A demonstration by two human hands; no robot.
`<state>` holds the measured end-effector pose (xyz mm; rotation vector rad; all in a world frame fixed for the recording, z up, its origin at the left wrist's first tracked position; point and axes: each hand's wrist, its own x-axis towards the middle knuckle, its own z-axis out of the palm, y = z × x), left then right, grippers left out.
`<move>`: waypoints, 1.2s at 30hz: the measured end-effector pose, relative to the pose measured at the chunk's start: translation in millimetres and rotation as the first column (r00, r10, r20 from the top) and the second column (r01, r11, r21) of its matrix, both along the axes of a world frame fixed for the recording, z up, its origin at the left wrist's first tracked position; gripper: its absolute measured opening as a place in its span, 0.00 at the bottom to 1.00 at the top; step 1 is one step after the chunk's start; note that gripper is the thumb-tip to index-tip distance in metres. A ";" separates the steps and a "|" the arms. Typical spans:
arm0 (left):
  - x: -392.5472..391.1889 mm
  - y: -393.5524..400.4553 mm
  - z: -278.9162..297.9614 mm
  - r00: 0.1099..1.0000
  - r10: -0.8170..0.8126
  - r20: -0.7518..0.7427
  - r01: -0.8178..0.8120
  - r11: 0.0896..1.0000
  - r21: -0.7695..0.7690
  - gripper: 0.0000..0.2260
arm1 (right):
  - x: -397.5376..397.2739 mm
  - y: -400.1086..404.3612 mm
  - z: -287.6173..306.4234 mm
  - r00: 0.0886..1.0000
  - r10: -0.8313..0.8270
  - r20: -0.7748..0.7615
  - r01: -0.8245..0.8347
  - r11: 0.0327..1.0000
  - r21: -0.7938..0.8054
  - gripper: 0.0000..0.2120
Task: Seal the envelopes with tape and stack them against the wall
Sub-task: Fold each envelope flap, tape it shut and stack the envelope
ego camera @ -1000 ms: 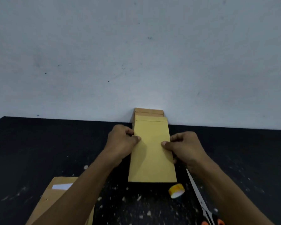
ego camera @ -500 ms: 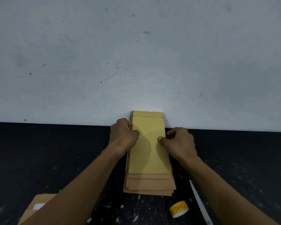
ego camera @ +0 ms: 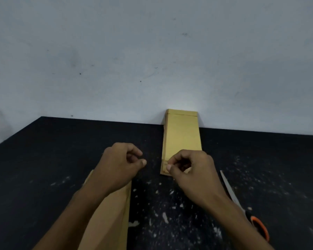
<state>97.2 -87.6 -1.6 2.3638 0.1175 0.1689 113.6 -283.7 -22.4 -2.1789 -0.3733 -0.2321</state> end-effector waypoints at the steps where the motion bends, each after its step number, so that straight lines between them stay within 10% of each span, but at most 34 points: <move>1: -9.8 8.0 -2.4 0.999 0.042 -0.009 -0.041 0.999 0.029 0.06 | -8.9 4.3 -1.2 1.000 0.031 0.002 -0.031 1.000 -0.007 0.07; 8: -58.8 58.8 -35.3 0.863 0.403 -0.304 -0.280 0.884 0.375 0.34 | -50.6 24.3 -15.1 0.994 0.103 -0.045 -0.104 0.994 -0.035 0.05; 13: -63.4 67.0 -39.7 0.818 0.421 -0.391 -0.316 0.898 0.305 0.56 | -60.3 26.1 -19.4 0.994 0.096 -0.059 -0.097 0.995 -0.013 0.05; 20: -71.3 62.3 -33.3 0.903 0.407 -0.141 -0.418 0.907 -0.057 0.17 | -66.7 25.3 -19.2 0.990 0.104 -0.091 -0.101 0.994 0.040 0.07; 36: -85.5 6.8 35.8 0.989 -0.094 0.112 0.140 0.819 -0.556 0.19 | -67.6 6.2 41.8 0.963 0.269 -0.001 -0.228 0.819 0.527 0.21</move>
